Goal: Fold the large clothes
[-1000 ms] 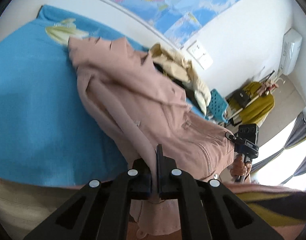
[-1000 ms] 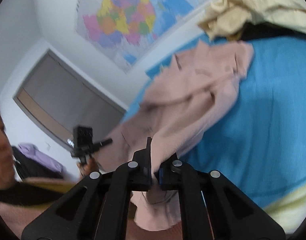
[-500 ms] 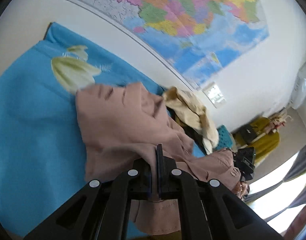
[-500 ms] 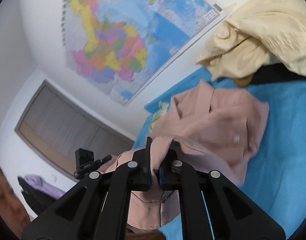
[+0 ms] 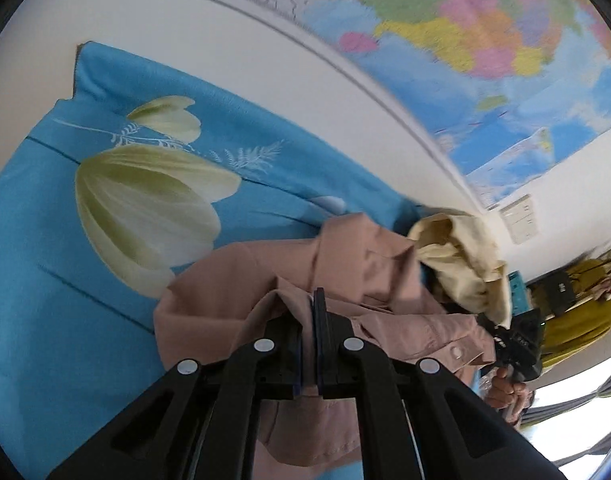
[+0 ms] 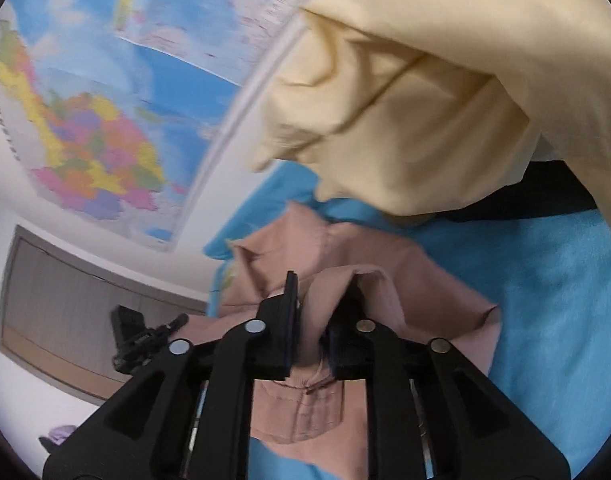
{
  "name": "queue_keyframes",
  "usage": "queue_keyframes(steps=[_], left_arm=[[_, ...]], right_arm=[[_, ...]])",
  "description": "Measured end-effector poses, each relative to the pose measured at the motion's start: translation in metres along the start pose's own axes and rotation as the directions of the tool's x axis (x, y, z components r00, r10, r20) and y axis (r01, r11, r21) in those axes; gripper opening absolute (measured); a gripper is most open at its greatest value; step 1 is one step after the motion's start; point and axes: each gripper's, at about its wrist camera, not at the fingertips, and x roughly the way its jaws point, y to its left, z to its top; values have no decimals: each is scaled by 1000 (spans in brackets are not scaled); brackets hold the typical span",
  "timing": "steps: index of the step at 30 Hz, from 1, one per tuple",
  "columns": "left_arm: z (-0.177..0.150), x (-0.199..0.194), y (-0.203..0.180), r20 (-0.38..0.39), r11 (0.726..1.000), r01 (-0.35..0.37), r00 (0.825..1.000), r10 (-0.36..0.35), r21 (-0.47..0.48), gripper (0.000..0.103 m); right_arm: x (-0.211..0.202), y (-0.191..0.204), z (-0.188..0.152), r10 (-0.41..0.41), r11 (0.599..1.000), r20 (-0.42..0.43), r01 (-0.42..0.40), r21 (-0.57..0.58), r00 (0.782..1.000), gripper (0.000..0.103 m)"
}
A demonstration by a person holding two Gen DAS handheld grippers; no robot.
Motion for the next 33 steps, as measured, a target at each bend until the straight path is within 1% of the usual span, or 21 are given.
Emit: queue_keyframes(steps=[2,3,4,5,6,8,11,13,15,19,20,21,22,23,24,25,26,28,30,32,33], left_arm=[[2,4,5,-17,1000,12,1000,-12,-25,16],[2,4,7,-22,999,37,999,-38,-27,27],[2,3,7,-17,998,49,999,-49,-25,40],[0,-1,8,-6,998,59,998,-59,-21,46],[-2,-5,8,5,998,68,998,-68,-18,55],[-9,-14,6,18,993,114,993,-114,6,60],[-22,-26,2,22,987,148,989,-150,54,68],[-33,-32,-5,32,986,113,993,-118,119,76],[-41,-32,-13,39,982,46,998,-54,181,77],[-54,-14,-29,5,956,-41,999,41,291,77],[-55,-6,-33,0,946,-81,996,85,313,76],[-54,3,-35,1,935,-129,991,136,331,67],[-52,8,-36,1,930,-147,988,156,337,50],[-48,16,-36,-10,927,-162,985,175,339,41],[-45,19,-34,-22,931,-156,985,173,330,26],[-41,21,-31,-31,937,-151,985,169,316,16],[-32,22,-28,-37,948,-136,987,153,288,12],[-20,19,-26,-38,964,-101,993,114,247,11],[-2,15,-20,-19,981,-94,995,98,170,14],[10,10,-19,15,984,-114,993,113,136,26],[15,6,-19,36,987,-104,994,101,125,37]], right_arm=[[-1,0,0,-18,1000,0,18,-20,1000,48],[-3,4,-1,-33,998,0,33,-46,999,54],[-6,7,-2,-36,997,3,37,-64,999,69],[-12,13,-5,-31,995,7,32,-91,999,76],[-19,21,-9,-25,991,12,26,-131,1000,77],[-32,37,-18,-41,976,34,48,-212,999,84],[-48,57,-41,-32,939,49,47,-340,998,84],[-49,69,-61,-25,911,33,37,-410,999,84],[-40,76,-78,-35,885,6,34,-465,999,83],[-2,92,-109,-201,758,32,176,-628,979,79],[8,95,-113,-243,718,58,220,-661,968,76],[22,98,-114,-317,650,116,305,-696,941,75],[29,98,-113,-353,620,142,345,-705,925,66],[40,98,-110,-397,579,167,387,-718,903,53],[47,97,-107,-421,553,176,406,-728,890,45],[52,95,-103,-443,530,186,424,-734,877,24],[56,95,-98,-456,513,186,428,-744,870,1],[55,96,-86,-456,517,183,426,-742,871,3],[50,105,-71,-423,532,200,421,-735,884,2],[46,111,-48,-388,585,201,409,-701,899,2],[45,112,-40,-383,601,207,413,-684,900,2]])
